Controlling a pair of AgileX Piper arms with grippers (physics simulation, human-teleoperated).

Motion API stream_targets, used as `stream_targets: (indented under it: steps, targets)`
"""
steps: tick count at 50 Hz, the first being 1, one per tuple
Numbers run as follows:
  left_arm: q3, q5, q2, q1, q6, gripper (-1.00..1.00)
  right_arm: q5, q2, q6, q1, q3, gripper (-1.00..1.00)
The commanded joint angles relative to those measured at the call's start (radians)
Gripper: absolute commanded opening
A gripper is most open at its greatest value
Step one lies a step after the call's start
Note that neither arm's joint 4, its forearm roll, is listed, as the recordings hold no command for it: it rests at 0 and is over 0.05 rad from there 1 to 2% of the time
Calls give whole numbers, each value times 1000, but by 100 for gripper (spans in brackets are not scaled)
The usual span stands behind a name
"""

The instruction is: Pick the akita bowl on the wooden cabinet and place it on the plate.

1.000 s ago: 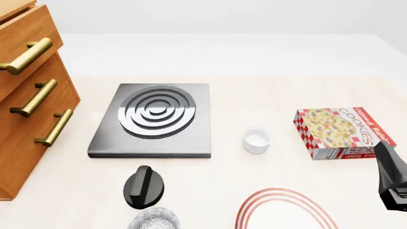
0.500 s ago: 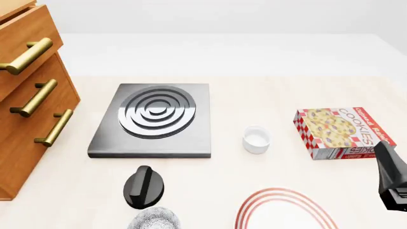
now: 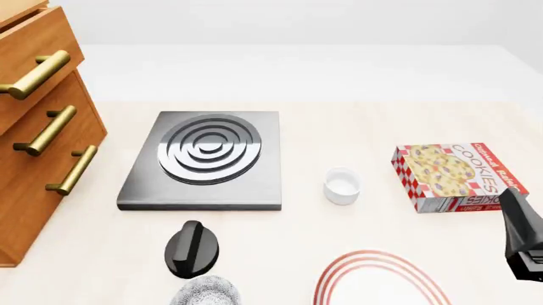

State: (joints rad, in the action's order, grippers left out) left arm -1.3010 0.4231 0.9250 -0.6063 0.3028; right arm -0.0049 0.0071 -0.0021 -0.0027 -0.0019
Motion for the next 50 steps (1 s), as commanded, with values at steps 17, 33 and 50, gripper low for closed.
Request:
stream_targets:
  steps: [17,33,50]
  targets:
    - [-4,-70,139,-102,46,100,0,0,0,0,0,100]
    - [9,-107,208,-96,62,100,0,0,0,0,0,100]
    - [12,-130,255,-85,76,100,0,0,0,0,0,100]
